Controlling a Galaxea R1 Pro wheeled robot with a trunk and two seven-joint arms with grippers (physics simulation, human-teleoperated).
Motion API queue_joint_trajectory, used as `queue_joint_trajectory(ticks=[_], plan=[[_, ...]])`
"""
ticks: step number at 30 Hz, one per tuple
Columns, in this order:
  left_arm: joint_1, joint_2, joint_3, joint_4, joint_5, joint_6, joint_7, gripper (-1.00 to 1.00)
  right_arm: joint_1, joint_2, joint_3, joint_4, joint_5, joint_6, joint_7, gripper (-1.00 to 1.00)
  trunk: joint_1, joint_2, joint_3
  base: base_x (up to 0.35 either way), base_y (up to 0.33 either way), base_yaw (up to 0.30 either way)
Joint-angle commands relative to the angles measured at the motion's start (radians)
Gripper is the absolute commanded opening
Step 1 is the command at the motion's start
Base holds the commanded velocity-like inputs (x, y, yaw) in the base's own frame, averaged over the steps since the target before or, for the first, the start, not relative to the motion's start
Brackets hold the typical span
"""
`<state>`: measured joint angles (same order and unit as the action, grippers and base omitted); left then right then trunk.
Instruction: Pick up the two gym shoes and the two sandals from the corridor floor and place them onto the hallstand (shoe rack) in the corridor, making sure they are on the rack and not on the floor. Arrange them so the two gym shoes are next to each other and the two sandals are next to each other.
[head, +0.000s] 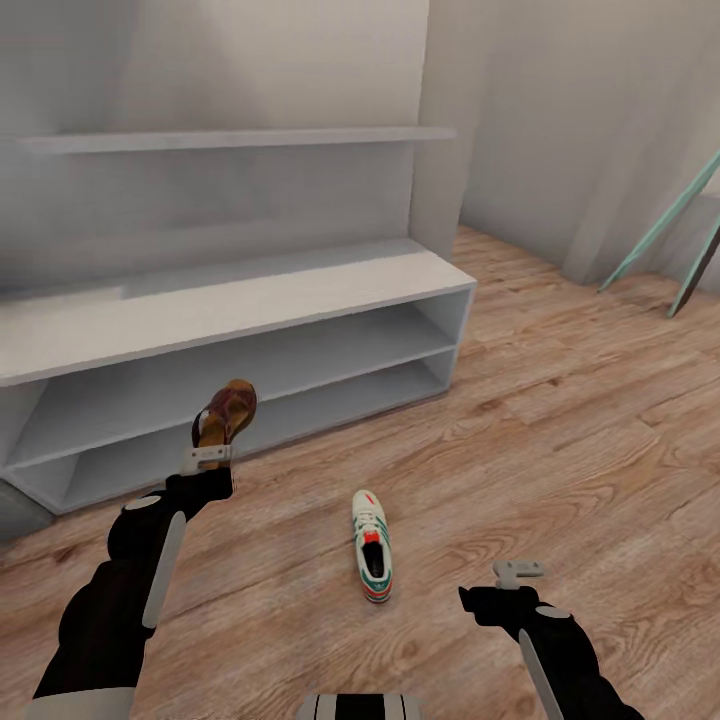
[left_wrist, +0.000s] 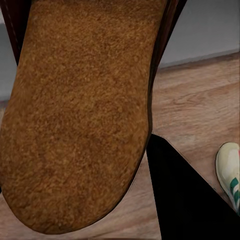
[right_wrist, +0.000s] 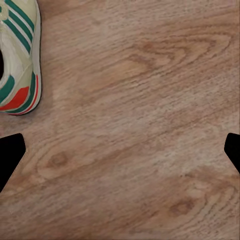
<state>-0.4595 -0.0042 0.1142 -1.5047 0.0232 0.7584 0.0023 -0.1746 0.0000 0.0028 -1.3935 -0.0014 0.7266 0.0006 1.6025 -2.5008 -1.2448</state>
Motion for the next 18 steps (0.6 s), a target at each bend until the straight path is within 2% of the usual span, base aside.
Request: queue_joint_trajectory(ticks=[1,7,11,15,18], plan=[[-0.001,0.0,0.001,-0.001,0.0,0.006,-0.002,-1.0,0.0,0.0,0.0,-0.001,0.0,0.005,0.0,1.0,0.0,0.0,-0.002,0.0,0.0,0.244],[-0.001,0.0,0.001,-0.001,0.0,0.006,-0.002,-1.0,0.0,0.0,0.0,-0.002,0.0,0.005,-0.001,1.0,0.0,0.0,-0.007,0.0,0.012,0.245],[-0.001,0.0,0.001,-0.001,0.0,0.006,-0.002,-1.0,0.0,0.0,0.0,-0.002,0.0,0.005,0.0,1.0,0.0,0.0,-0.01,0.0,0.187,0.225],[-0.001,0.0,0.0,0.0,0.0,0.004,-0.006,-1.0,0.0,0.0,-0.001,-0.002,0.0,0.005,0.0,1.0,0.0,0.0,-0.011,0.0,0.185,0.054],[0.01,0.006,-0.005,0.007,0.0,-0.041,-0.055,-1.0,0.0,0.0,-0.002,-0.002,0.0,0.005,0.001,1.0,0.0,0.0,-0.011,0.0,0.045,0.011]])
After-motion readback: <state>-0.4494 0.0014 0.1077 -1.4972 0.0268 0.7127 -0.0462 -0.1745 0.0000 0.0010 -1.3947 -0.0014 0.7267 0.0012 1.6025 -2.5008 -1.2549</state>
